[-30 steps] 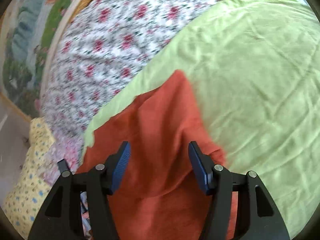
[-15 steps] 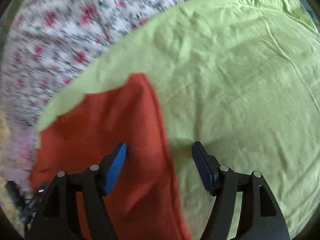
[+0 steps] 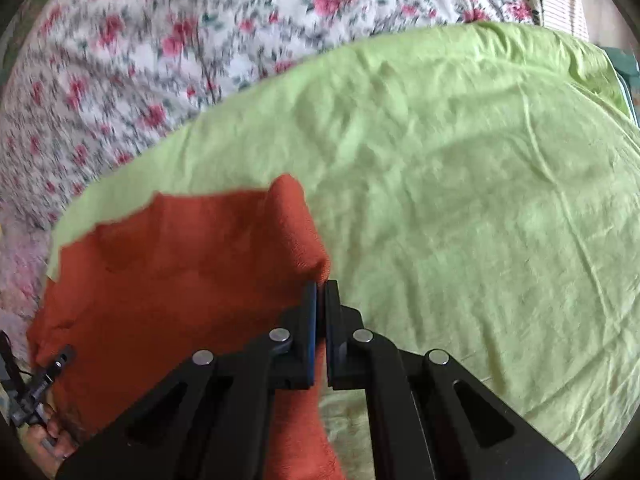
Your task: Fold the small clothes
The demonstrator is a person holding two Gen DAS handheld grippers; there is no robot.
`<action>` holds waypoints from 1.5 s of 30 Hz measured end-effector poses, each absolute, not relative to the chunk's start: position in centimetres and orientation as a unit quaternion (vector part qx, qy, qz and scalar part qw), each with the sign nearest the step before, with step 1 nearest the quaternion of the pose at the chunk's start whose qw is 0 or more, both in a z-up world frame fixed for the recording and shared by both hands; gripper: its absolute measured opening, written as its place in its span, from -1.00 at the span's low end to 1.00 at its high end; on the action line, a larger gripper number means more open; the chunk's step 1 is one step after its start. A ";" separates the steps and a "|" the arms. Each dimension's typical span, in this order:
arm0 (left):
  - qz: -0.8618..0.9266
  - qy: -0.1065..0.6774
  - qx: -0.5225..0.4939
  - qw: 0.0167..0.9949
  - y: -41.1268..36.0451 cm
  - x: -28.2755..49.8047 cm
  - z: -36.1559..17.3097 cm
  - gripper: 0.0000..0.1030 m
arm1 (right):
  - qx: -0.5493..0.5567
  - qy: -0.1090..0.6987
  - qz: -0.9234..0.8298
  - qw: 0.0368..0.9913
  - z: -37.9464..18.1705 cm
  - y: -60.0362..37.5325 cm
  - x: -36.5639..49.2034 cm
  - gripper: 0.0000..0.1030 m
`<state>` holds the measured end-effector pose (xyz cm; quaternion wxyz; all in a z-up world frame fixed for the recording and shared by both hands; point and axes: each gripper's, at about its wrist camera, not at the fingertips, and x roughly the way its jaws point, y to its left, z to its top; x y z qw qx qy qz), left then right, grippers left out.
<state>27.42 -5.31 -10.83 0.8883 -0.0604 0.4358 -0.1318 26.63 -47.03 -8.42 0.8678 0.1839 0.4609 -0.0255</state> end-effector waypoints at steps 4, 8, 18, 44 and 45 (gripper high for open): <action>-0.126 0.431 -0.080 0.890 -2.7 25.4 -9.3 -0.48 | 0.211 0.444 -0.047 0.870 -7.2 -47.3 24.5 -0.84; -0.119 0.416 -0.143 0.890 1.9 22.7 -8.0 -0.29 | 0.255 0.415 -0.003 0.873 -5.2 -45.6 20.9 -0.33; 0.040 0.377 -0.241 0.893 14.2 17.5 -5.9 -0.01 | 0.278 0.422 0.140 0.851 -6.6 -34.8 12.8 0.41; -0.129 0.305 -0.049 0.942 -4.4 22.6 5.5 -0.92 | 0.326 0.410 0.130 0.842 -7.0 -36.9 7.4 0.41; -0.150 0.305 -0.033 0.940 -7.1 22.7 5.3 -0.92 | 0.327 0.409 0.127 0.842 -6.9 -37.3 7.1 0.41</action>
